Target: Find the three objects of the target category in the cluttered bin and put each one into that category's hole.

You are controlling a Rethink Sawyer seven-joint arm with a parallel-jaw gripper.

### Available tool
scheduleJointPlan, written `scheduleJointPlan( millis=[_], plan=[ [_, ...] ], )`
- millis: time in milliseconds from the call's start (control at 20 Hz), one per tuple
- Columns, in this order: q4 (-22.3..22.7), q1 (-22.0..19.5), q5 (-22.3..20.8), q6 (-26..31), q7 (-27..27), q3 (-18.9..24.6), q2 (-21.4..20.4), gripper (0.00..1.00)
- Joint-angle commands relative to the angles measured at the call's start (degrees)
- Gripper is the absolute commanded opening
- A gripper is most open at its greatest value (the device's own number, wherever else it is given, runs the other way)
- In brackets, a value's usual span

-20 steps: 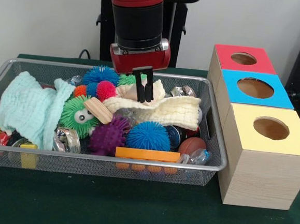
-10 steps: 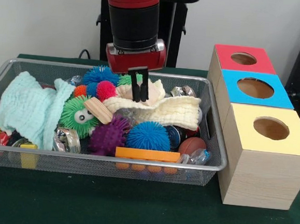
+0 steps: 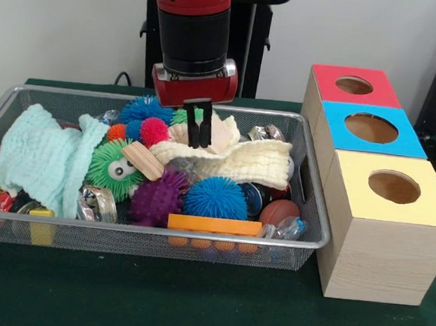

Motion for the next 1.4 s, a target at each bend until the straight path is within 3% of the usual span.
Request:
scheduleJointPlan(
  millis=[50, 200, 350, 500, 800, 1000, 1200, 1400],
  plan=[
    [4.36, 1.67, -2.88, -5.55, 5.71, -4.62, -0.21, 0.0],
    [11.18, -0.38, -2.86, -13.45, 6.22, -2.71, -5.44, 0.0],
    [14.3, -4.98, 2.92, -9.9, 1.24, 2.99, -8.51, 0.0],
    [14.51, -10.28, 5.78, -5.3, -6.03, 7.5, -7.81, 0.0],
    [12.98, -17.47, 4.58, -1.58, -13.16, 10.65, -5.42, 0.0],
    [14.41, -15.47, 4.13, -2.63, -7.98, 11.19, -6.15, 0.0],
    [18.36, -13.13, 2.89, -9.72, -0.82, 10.54, -8.97, 0.0],
    [25.59, -14.23, 4.89, -14.42, 3.65, 11.62, -16.04, 0.0]
  ],
)
